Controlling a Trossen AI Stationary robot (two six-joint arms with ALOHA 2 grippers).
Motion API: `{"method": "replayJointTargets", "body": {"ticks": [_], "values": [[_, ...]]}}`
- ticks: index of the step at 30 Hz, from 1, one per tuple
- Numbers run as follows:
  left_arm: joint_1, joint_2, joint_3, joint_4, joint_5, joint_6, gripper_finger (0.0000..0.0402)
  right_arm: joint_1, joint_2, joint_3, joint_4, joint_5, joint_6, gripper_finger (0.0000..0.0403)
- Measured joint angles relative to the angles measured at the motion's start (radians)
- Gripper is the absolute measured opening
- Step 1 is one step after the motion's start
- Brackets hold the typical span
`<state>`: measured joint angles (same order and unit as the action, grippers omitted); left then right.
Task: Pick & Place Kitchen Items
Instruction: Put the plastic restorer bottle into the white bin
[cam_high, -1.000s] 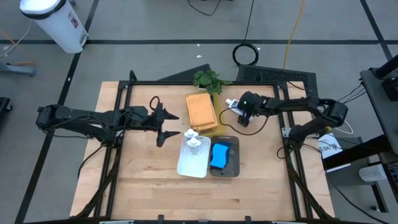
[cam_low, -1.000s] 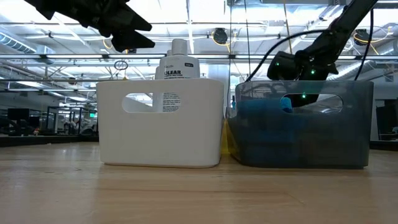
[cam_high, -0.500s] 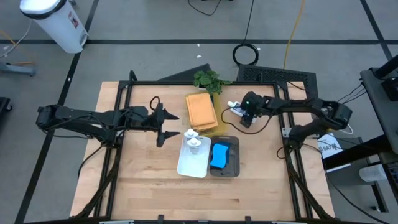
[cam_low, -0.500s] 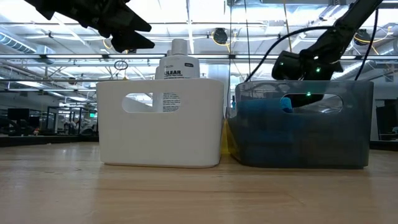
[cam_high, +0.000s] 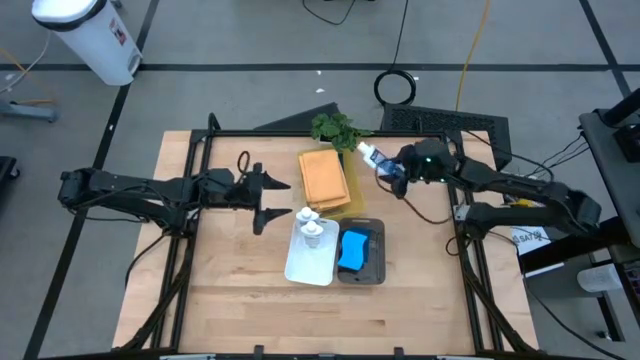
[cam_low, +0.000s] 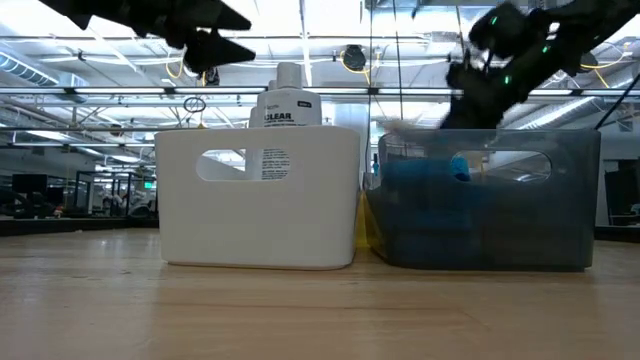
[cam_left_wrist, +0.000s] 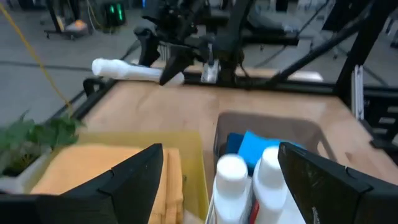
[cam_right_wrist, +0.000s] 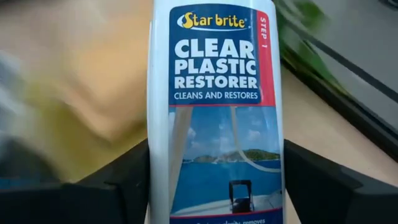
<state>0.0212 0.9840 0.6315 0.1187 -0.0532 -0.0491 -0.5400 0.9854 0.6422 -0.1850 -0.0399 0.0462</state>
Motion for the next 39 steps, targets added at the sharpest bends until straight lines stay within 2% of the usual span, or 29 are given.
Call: {"method": "replayJointTargets", "body": {"ticks": [6, 9, 17, 21, 27, 33, 39], "values": [[0.000, 0.009, 0.000, 0.153, 0.007, 0.054, 0.0324, 0.136, -0.081, 0.001, 0.255, -0.194, 0.096, 0.0276], [0.000, 0.033, 0.000, 0.257, 0.051, 0.086, 0.0324, 0.241, -0.069, 0.002, 0.409, -0.233, 0.110, 0.0276], [-0.001, 0.206, 0.008, 0.614, 0.303, 0.125, 0.0324, 0.488, 0.083, 0.002, 0.825, -0.263, 0.081, 0.0278], [0.000, 0.309, 0.041, 0.748, 0.347, 0.128, 0.0324, 0.543, 0.200, 0.002, 1.020, -0.313, 0.087, 0.0278], [0.000, 0.417, 0.152, 0.757, 0.473, 0.118, 0.0324, 0.555, 0.343, 0.003, 1.199, -0.333, 0.110, 0.0279], [0.000, 0.493, 0.251, 0.706, 0.463, 0.119, 0.0324, 0.555, 0.398, 0.003, 1.281, -0.337, 0.127, 0.0279], [-0.002, 0.562, 0.312, 0.694, 0.467, 0.122, 0.0324, 0.555, 0.398, 0.013, 1.303, -0.384, 0.151, 0.0279]]}}
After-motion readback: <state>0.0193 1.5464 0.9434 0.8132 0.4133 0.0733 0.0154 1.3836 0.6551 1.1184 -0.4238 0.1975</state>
